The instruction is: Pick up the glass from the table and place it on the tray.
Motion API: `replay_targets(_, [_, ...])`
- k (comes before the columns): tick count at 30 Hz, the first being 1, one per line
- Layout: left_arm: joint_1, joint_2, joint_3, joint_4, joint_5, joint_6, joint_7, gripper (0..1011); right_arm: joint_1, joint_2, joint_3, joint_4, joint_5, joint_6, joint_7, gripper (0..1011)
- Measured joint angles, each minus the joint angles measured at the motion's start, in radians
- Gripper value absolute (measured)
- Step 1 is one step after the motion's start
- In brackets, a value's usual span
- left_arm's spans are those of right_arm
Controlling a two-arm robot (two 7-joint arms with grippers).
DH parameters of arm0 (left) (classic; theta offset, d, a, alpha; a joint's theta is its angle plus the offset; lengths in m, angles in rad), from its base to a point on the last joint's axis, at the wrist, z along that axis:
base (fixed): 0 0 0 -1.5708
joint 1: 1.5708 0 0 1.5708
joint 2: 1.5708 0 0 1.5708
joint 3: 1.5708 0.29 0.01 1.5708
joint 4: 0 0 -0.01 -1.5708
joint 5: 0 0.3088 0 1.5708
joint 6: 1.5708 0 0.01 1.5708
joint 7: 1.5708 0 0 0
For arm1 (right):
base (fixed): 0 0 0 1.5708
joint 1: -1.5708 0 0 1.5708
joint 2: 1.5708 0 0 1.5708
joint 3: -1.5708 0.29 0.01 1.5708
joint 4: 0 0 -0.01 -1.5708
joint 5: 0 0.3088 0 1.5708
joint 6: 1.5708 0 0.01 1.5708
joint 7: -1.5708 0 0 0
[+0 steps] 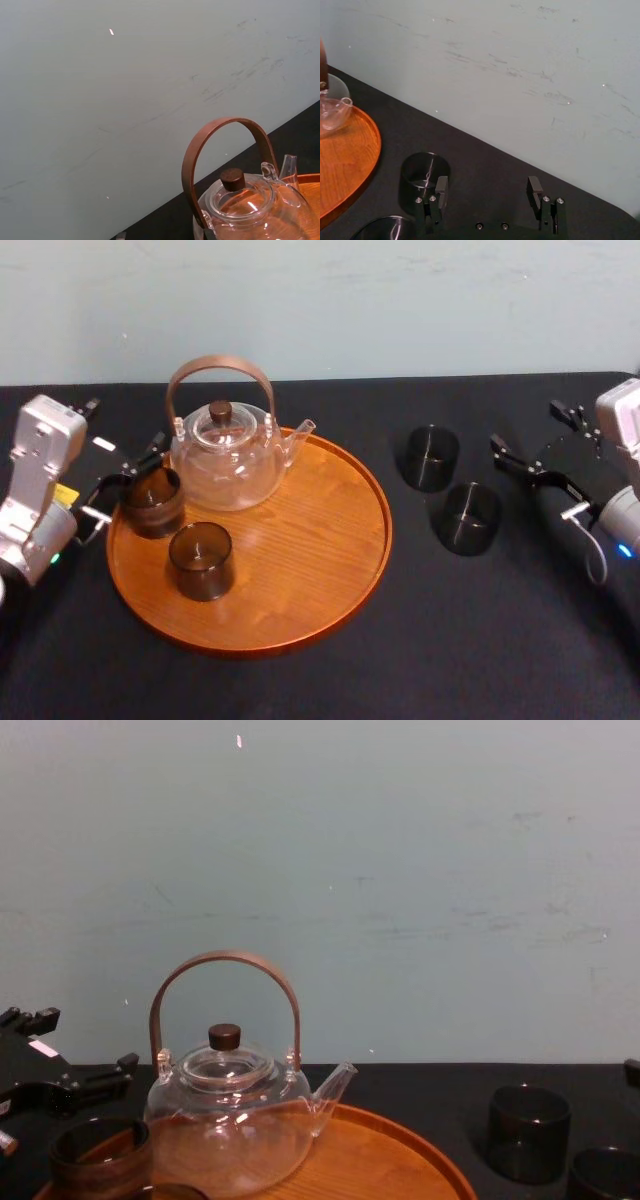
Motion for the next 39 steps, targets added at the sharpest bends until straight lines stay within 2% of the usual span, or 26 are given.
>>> replay_targets(8, [0.0, 0.0, 0.0, 0.0, 0.0, 0.0, 0.0, 1001, -0.056, 0.038, 0.041, -0.07, 0.04, 0.039, 0.045, 1002])
replay_targets(20, [0.0, 0.0, 0.0, 0.0, 0.0, 0.0, 0.0, 1001, -0.153, 0.146, 0.095, -0.168, 0.086, 0.101, 0.18, 1002])
replay_targets(25, [0.0, 0.0, 0.0, 0.0, 0.0, 0.0, 0.0, 1001, -0.18, 0.176, 0.107, -0.19, 0.091, 0.115, 0.223, 1002])
replay_targets(34, [0.0, 0.0, 0.0, 0.0, 0.0, 0.0, 0.0, 1001, -0.215, 0.213, 0.124, -0.218, 0.094, 0.165, 0.285, 1002])
replay_targets(39, [0.0, 0.0, 0.0, 0.0, 0.0, 0.0, 0.0, 1001, -0.225, 0.218, 0.129, -0.224, 0.094, 0.188, 0.306, 1002])
